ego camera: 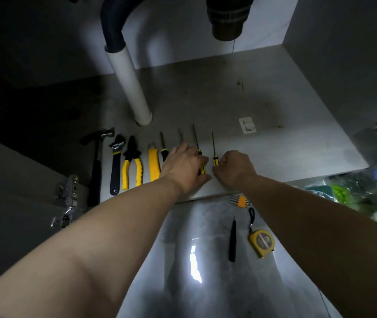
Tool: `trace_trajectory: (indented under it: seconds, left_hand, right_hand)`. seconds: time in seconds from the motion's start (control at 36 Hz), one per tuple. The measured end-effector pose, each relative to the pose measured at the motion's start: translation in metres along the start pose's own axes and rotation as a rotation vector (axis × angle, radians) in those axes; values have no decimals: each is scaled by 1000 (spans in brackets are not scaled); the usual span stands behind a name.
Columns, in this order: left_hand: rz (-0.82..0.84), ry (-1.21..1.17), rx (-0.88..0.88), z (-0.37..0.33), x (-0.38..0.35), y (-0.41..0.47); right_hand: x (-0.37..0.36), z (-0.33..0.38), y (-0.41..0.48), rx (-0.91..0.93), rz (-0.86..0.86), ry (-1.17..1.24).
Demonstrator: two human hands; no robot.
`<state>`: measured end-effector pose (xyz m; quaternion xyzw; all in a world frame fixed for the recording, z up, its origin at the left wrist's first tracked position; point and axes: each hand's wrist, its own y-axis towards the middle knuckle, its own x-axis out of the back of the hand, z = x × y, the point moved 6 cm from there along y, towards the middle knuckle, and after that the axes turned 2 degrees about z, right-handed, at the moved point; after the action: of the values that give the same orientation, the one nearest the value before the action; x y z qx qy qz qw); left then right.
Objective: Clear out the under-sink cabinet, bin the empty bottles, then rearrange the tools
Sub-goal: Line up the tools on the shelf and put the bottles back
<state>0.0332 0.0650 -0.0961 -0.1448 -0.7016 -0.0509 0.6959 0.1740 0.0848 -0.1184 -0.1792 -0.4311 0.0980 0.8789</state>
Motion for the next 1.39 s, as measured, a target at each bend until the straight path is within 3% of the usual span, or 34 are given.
trace_trajectory:
  seconds: [0.11,0.31,0.61,0.75,0.89,1.14,1.39]
  left_hand:
    - [-50,-53,32,6,3,-2]
    - [26,-78,72,12,-2,3]
    - [4,-123,173,17,1,-6]
    - [-37,-180,203,42,12,-25]
    - [73,-90,236,74,6,-41]
    - [96,-84,199,78,-7,-44]
    - [104,-122,187,84,-9,-48]
  right_hand:
    - [-2,-1,-3,-19,-29,1]
    - [-3,-5,-8,11,-77,1]
    - [-9,-2,-11,23,-100,-5]
    - [-5,23,-27,281,-221,-78]
    - [-24,55,-41,513,-77,-152]
    - [-55,73,-37,587,1,-419]
    - [-66,74,-36,581,-14,-397]
